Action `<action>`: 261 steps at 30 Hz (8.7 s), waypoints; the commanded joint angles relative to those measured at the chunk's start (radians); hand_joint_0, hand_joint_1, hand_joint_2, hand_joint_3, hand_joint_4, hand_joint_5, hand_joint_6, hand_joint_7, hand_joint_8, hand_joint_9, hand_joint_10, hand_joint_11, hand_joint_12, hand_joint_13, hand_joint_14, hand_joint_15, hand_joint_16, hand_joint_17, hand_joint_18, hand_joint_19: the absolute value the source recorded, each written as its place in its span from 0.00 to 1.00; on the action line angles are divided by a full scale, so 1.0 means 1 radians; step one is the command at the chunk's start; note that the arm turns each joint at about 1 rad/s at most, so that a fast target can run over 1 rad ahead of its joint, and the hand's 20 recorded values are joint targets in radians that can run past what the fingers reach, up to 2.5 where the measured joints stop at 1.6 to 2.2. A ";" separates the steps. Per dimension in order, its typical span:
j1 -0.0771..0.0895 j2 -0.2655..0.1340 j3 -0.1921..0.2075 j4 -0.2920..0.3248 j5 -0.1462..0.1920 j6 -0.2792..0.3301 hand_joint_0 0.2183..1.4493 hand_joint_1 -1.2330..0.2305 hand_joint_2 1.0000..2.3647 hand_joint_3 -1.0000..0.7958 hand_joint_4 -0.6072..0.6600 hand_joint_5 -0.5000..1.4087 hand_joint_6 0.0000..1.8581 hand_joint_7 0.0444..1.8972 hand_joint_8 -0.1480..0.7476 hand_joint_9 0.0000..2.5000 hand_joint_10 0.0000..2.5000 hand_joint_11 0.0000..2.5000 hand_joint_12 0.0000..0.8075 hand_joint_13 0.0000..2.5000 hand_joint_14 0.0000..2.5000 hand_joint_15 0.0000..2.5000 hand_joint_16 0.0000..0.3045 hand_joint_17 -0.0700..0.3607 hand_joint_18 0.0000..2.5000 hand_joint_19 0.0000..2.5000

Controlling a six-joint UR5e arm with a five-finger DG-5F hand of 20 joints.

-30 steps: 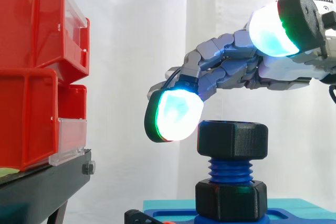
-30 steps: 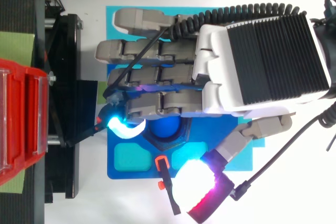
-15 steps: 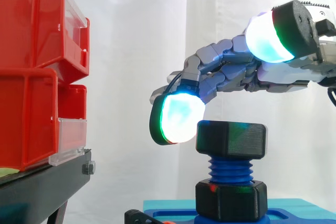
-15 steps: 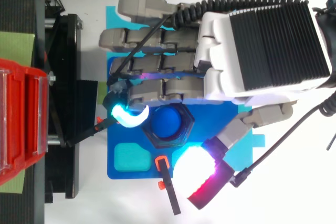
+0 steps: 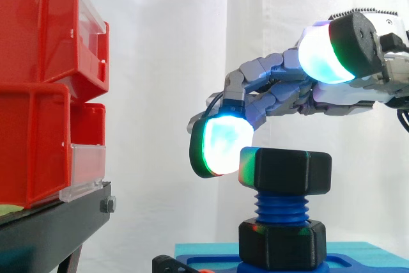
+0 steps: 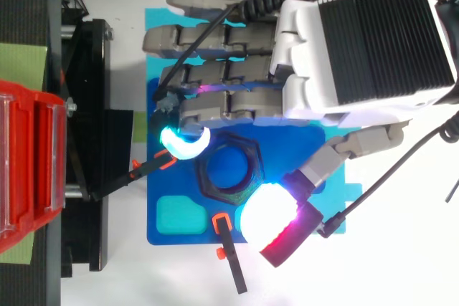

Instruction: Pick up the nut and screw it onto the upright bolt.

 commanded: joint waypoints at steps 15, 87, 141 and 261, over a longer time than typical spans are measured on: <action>-0.037 0.000 0.000 -0.001 -0.043 -0.006 0.25 0.69 0.00 0.28 0.65 0.28 0.27 0.71 0.49 0.33 0.00 0.00 0.25 0.16 0.00 0.00 0.06 0.26 0.04 0.00; -0.028 -0.040 0.109 -0.179 -0.090 0.021 0.21 0.77 0.00 0.28 0.68 0.18 0.27 0.49 0.47 0.18 0.00 0.00 0.38 0.04 0.00 0.00 0.12 0.36 0.00 0.00; -0.040 -0.040 0.069 -0.019 -0.152 0.015 0.20 0.83 0.00 0.28 0.58 0.14 0.27 0.30 0.40 0.09 0.00 0.00 0.41 0.00 0.00 0.00 0.14 0.39 0.00 0.00; -0.038 -0.083 0.110 -0.010 -0.166 0.084 0.20 0.79 0.00 0.28 0.62 0.16 0.27 0.33 0.42 0.11 0.00 0.00 0.40 0.00 0.00 0.00 0.14 0.38 0.00 0.00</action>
